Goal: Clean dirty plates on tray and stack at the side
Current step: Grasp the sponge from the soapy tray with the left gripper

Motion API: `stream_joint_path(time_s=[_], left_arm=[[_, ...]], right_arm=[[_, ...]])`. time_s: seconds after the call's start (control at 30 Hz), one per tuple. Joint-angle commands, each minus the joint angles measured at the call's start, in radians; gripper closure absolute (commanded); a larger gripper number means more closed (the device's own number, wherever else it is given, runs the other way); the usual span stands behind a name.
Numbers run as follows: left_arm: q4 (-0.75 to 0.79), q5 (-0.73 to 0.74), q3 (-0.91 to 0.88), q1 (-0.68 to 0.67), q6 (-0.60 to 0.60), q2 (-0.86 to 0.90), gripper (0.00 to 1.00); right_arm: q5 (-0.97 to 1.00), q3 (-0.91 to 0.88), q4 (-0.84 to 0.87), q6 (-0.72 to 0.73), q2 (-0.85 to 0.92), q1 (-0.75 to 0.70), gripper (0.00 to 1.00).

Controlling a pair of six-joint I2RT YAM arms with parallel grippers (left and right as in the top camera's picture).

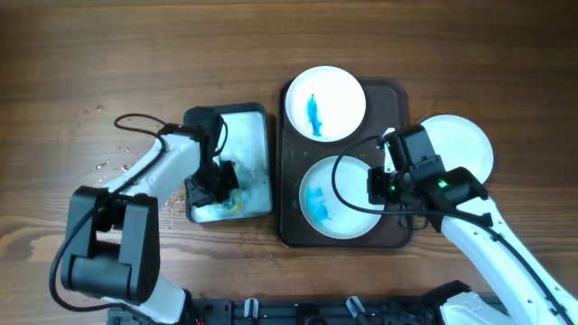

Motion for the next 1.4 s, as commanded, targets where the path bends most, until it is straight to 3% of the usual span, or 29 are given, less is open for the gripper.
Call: stream_joint_path(time_s=[0.0,0.03,0.07,0.13,0.17,0.3,0.37,0.47,0.5,0.53,0.63,0.77,0.87,0.9,1.0,1.03,1.13,1.27,1.37], left_arm=[[-0.072,-0.072,0.129,0.014,0.011,0.0,0.52],[-0.094,-0.068,0.16,0.014,0.024,-0.006,0.09],[-0.102,-0.068,0.177,0.014,0.032,-0.01,0.0],[-0.087,-0.069,0.186,0.014,0.067,-0.011,0.0],[-0.069,-0.07,0.186,0.014,0.088,-0.01,0.02],[0.064,-0.1,0.132,0.008,0.09,0.012,0.32],[0.148,-0.105,0.074,0.008,0.089,0.026,0.4],[0.252,-0.117,-0.011,0.008,0.08,0.046,0.7],[0.255,-0.119,-0.014,0.009,0.081,0.046,0.92],[0.255,-0.121,-0.011,0.009,0.083,0.045,0.96],[0.204,-0.121,0.035,0.011,0.083,0.026,0.96],[0.05,-0.12,0.158,0.011,0.083,-0.009,0.5],[-0.09,-0.12,0.243,0.011,0.083,-0.039,0.29],[-0.111,-0.121,0.248,0.011,0.083,-0.047,0.31],[-0.167,-0.112,0.244,0.01,0.078,-0.053,0.55],[-0.167,-0.103,0.226,0.008,0.072,-0.053,0.58],[-0.139,-0.101,0.146,0.006,0.024,-0.053,0.62],[0.07,-0.096,-0.023,0.006,-0.001,-0.053,0.62],[0.188,-0.075,-0.105,0.006,-0.001,-0.053,0.74]], right_arm=[[0.017,0.017,-0.003,0.025,-0.012,0.005,0.72],[0.018,0.017,-0.003,0.036,-0.012,0.005,0.72],[0.017,0.017,-0.003,0.036,-0.012,0.005,0.72],[0.017,0.017,-0.002,0.045,-0.012,0.005,0.72],[0.017,0.017,-0.002,0.053,-0.012,0.005,0.72],[0.017,0.017,-0.003,0.063,-0.011,0.005,0.72],[0.013,0.017,-0.003,0.064,-0.011,0.005,0.72],[0.014,0.017,-0.013,0.088,-0.011,0.005,0.72],[0.014,0.017,-0.011,0.088,-0.011,0.005,0.72],[0.018,0.017,-0.002,0.088,-0.011,0.005,0.71],[0.075,0.035,0.016,0.088,-0.011,-0.006,0.72],[0.13,0.092,-0.002,0.086,-0.016,-0.052,0.72],[0.105,0.098,-0.021,0.109,-0.019,-0.098,0.72],[0.085,0.098,-0.034,0.117,-0.018,-0.105,0.72],[0.031,0.096,-0.083,0.113,-0.018,-0.111,0.69],[0.027,0.095,-0.111,0.114,-0.018,-0.111,0.69],[0.026,0.068,-0.154,0.115,-0.014,-0.111,0.67],[0.011,-0.005,-0.128,0.14,0.011,-0.111,0.66],[-0.003,-0.036,-0.067,0.144,0.039,-0.111,0.64]])
